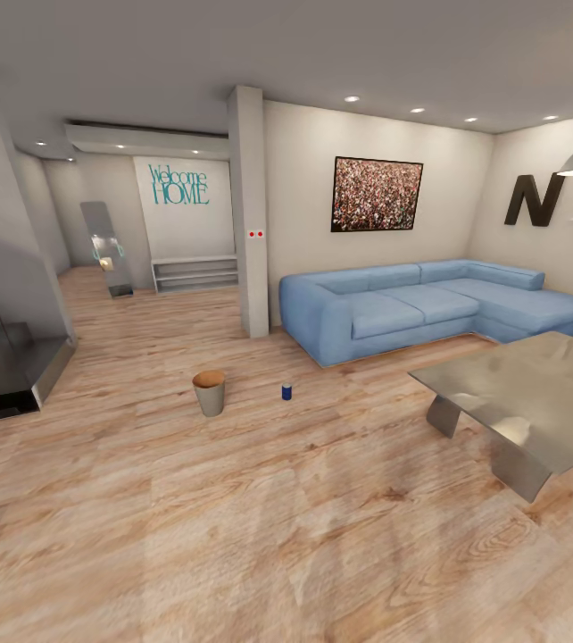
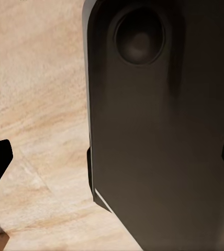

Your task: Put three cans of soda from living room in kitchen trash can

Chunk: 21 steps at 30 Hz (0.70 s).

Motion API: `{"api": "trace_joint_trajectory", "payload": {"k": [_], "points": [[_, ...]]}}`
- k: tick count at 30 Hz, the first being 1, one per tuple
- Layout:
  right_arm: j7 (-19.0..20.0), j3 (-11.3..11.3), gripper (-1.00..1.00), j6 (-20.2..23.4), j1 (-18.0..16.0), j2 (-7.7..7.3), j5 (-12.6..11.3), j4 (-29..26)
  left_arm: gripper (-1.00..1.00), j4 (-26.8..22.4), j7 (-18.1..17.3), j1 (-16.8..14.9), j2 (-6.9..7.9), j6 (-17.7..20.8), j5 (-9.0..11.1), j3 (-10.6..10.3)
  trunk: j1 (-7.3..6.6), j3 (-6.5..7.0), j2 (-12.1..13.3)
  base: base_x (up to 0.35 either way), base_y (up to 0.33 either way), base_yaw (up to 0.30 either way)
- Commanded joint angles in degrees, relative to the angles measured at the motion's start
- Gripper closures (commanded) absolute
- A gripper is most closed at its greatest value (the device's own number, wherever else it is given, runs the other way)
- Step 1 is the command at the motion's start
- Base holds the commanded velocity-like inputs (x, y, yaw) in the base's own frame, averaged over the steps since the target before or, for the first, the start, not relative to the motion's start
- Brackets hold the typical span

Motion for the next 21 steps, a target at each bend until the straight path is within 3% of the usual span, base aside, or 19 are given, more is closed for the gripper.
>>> {"api": "trace_joint_trajectory", "payload": {"k": [1, 21], "points": [[0.0, 0.0, -1.0, 0.0, 0.0, 0.0, 0.0, 0.0, -1.0, 0.0, 0.0, 0.0, 0.0, 0.0, 0.0, 0.0, 0.0, 0.0, 0.0, 0.0, 0.0, 0.0], [0.1, 0.1, -1.0, 0.0, 0.1, 0.12, 0.0, 0.1, -1.0, 0.0, -0.4, 0.0, 0.01, -1.3, -0.1, -0.3, 0.0, 0.0, 0.0, 0.0, 0.0, 0.0]]}}
